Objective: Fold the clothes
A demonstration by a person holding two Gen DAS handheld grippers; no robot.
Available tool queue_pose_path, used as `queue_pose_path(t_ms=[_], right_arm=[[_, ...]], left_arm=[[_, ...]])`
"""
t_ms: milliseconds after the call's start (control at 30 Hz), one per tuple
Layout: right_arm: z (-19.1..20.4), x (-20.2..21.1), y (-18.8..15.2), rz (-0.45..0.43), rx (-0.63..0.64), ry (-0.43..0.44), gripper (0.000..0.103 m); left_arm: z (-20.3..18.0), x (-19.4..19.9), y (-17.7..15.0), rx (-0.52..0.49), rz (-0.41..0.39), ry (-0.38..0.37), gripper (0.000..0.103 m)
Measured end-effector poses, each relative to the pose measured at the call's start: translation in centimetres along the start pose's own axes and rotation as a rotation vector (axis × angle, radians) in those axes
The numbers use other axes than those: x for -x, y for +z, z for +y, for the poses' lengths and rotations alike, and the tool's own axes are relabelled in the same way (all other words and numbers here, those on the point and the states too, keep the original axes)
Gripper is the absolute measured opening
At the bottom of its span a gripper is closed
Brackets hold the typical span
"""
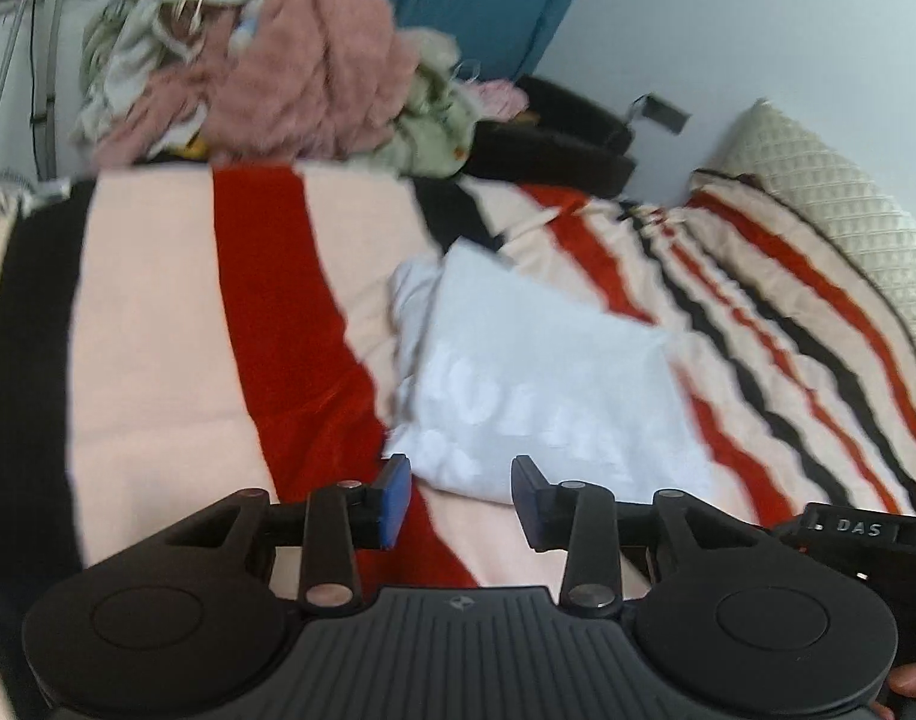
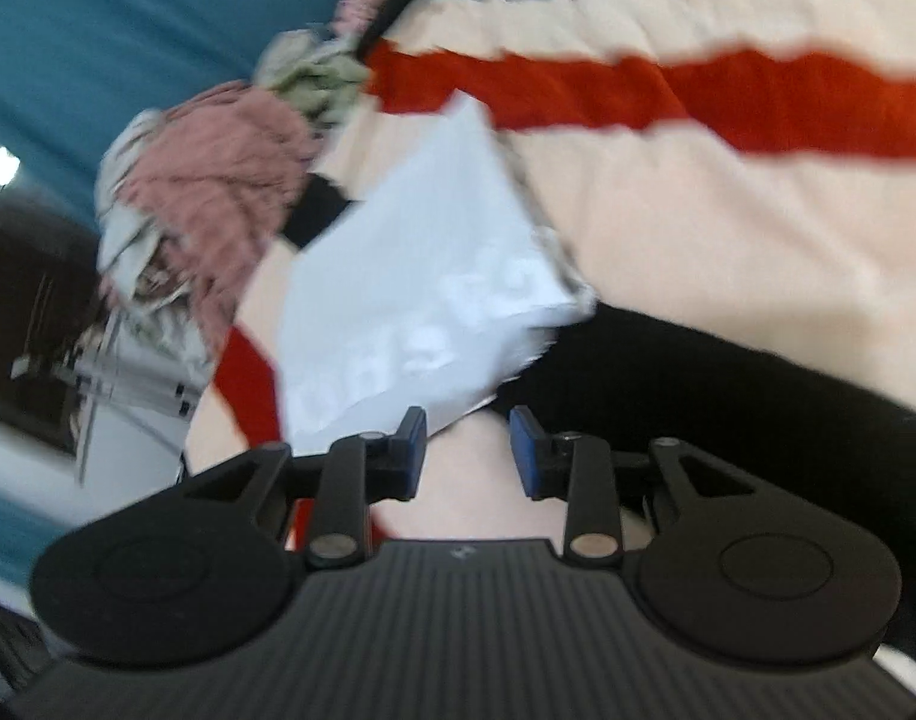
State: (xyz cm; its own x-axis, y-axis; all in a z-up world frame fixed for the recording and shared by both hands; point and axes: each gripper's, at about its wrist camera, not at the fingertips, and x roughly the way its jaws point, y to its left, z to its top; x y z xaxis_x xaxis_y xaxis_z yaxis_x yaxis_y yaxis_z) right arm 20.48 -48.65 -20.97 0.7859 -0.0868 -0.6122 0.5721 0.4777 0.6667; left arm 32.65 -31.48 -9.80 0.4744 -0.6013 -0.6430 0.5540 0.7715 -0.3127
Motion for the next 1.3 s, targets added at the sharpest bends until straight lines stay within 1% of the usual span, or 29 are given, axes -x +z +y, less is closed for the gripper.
queue_pose_path(t_ms=[100,167,233,267,400,467,500,567,600,633,667,700,733,800,900,1000,1167,1300], right_arm=[[3.0,5.1,-0.7,-0.056,0.126,0.039,0.034],[4.8,8.9,-1.6,-0.114,0.211,0.064,0.034],[6.6,12.5,-2.5,-0.167,0.287,0.087,0.034],[7.3,14.1,-3.0,-0.188,0.319,0.101,0.034],[8.7,20.1,-5.5,-0.256,0.419,0.146,0.035],[9.0,22.6,-6.9,-0.274,0.461,0.169,0.035],[9.0,23.7,-7.7,-0.277,0.482,0.175,0.036],[8.9,25.5,-9.2,-0.294,0.516,0.188,0.036],[8.7,26.2,-9.9,-0.306,0.527,0.191,0.043],[8.6,26.8,-10.6,-0.317,0.535,0.195,0.056],[8.5,27.3,-11.4,-0.327,0.543,0.200,0.064],[8.4,27.6,-12.1,-0.336,0.553,0.203,0.078],[8.3,27.8,-12.8,-0.345,0.565,0.207,0.085],[8.2,27.8,-14.1,-0.350,0.593,0.206,0.086],[7.9,27.3,-15.9,-0.352,0.619,0.205,0.086],[7.6,26.3,-17.3,-0.358,0.630,0.178,0.086],[6.9,24.5,-19.0,-0.398,0.667,0.129,0.086],[6.3,22.8,-20.0,-0.419,0.684,0.100,0.086]], left_arm=[[-2.1,6.5,0.1,-0.057,-0.062,-0.005,0.045],[-3.9,10.9,0.1,-0.105,-0.112,0.007,0.053],[-5.5,15.3,-0.2,-0.136,-0.159,0.007,0.057],[-6.1,17.5,-0.5,-0.148,-0.179,0.004,0.061],[-8.1,26.0,-3.0,-0.181,-0.250,0.000,0.075],[-8.3,30.0,-4.5,-0.180,-0.274,-0.005,0.089],[-8.4,31.8,-5.3,-0.191,-0.285,0.002,0.091],[-8.5,34.5,-7.0,-0.221,-0.311,0.040,0.098],[-8.5,35.7,-7.9,-0.232,-0.327,0.068,0.100],[-8.5,36.9,-8.9,-0.243,-0.344,0.096,0.101],[-8.4,37.9,-9.8,-0.252,-0.356,0.116,0.101],[-8.3,38.7,-10.7,-0.257,-0.364,0.127,0.102],[-8.2,39.5,-11.7,-0.258,-0.371,0.140,0.102],[-8.1,40.8,-13.5,-0.257,-0.397,0.166,0.103],[-7.9,42.0,-15.6,-0.254,-0.435,0.176,0.103],[-7.4,42.6,-17.5,-0.237,-0.460,0.182,0.103],[-7.0,41.7,-19.7,-0.246,-0.458,0.212,0.103],[-5.7,40.6,-20.3,-0.242,-0.455,0.240,0.103]])
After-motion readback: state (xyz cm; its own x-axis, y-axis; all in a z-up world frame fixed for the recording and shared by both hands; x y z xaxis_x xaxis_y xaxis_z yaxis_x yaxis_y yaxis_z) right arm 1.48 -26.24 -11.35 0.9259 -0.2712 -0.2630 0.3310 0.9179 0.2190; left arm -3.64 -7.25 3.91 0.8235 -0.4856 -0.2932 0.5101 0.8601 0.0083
